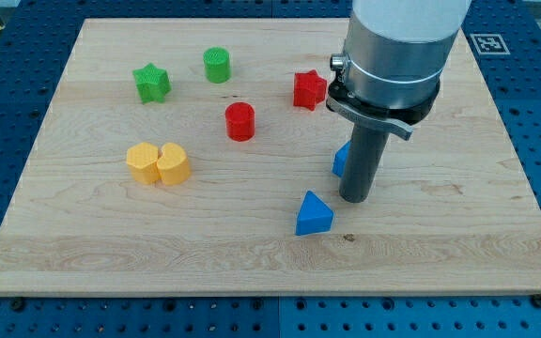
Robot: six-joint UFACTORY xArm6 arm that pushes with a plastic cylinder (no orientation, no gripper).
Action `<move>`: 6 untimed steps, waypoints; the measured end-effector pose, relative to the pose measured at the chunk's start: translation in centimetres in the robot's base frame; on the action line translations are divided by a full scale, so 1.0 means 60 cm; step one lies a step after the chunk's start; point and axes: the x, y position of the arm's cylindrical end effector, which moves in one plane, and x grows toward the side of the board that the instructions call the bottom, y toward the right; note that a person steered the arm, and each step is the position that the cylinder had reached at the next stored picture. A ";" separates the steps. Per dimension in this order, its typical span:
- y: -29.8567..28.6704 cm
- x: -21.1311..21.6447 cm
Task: Point at the blue triangle
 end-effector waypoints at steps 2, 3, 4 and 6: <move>-0.001 -0.043; 0.021 -0.016; 0.025 0.053; -0.005 0.128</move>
